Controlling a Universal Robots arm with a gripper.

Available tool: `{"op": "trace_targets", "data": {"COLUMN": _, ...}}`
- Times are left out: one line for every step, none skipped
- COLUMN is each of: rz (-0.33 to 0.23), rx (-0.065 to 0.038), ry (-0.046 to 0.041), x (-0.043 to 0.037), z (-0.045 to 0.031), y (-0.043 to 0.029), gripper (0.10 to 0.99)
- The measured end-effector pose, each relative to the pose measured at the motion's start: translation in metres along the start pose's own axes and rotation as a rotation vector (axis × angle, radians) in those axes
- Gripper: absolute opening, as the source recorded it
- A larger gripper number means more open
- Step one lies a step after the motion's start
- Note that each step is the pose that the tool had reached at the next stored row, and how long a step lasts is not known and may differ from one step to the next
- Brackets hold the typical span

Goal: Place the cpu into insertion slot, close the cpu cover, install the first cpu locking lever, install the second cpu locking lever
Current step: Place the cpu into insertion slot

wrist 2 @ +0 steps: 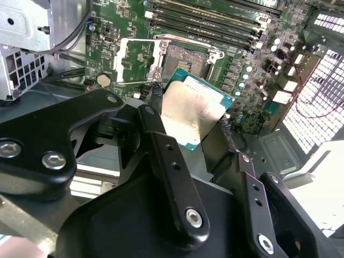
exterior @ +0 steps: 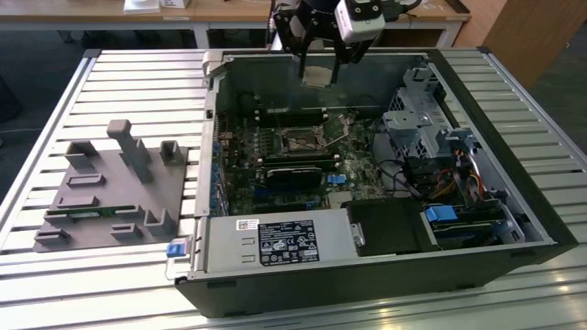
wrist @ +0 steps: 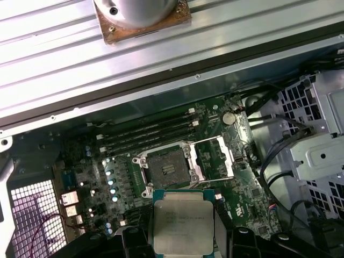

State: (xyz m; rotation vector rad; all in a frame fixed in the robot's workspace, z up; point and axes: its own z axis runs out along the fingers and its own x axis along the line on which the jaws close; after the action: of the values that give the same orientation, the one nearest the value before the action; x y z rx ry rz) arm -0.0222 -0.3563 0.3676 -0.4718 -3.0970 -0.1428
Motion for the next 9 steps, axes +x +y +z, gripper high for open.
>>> {"op": "trace_targets", "data": {"rz": 0.001, "rx": 0.000, "ry": -0.0001, "x": 0.0000, "z": 0.0000, "y": 0.0000, "gripper": 0.537}}
{"op": "trace_targets", "data": {"rz": 0.003, "rx": 0.000, "ry": -0.0002, "x": 0.0000, "z": 0.0000, "y": 0.0000, "gripper": 0.537}}
{"op": "trace_targets", "data": {"rz": 0.004, "rx": 0.000, "ry": -0.0003, "x": 0.0000, "z": 0.0000, "y": 0.0000, "gripper": 0.537}}
{"op": "trace_targets", "data": {"rz": 0.005, "rx": 0.000, "ry": -0.0004, "x": 0.0000, "z": 0.0000, "y": 0.0000, "gripper": 0.537}}
{"op": "trace_targets", "data": {"rz": 0.006, "rx": 0.000, "ry": -0.0005, "x": 0.0000, "z": 0.0000, "y": 0.0000, "gripper": 0.537}}
{"op": "trace_targets", "data": {"rz": 0.007, "rx": 0.000, "ry": -0.0006, "x": 0.0000, "z": 0.0000, "y": 0.0000, "gripper": 0.537}}
{"op": "trace_targets", "data": {"rz": 0.008, "rx": 0.000, "ry": -0.0007, "x": 0.0000, "z": 0.0000, "y": 0.0000, "gripper": 0.537}}
{"op": "trace_targets", "data": {"rz": 0.009, "rx": 0.000, "ry": -0.0008, "x": 0.0000, "z": 0.0000, "y": 0.0000, "gripper": 0.537}}
{"op": "trace_targets", "data": {"rz": 0.010, "rx": 0.000, "ry": -0.0009, "x": 0.0000, "z": 0.0000, "y": 0.0000, "gripper": 0.537}}
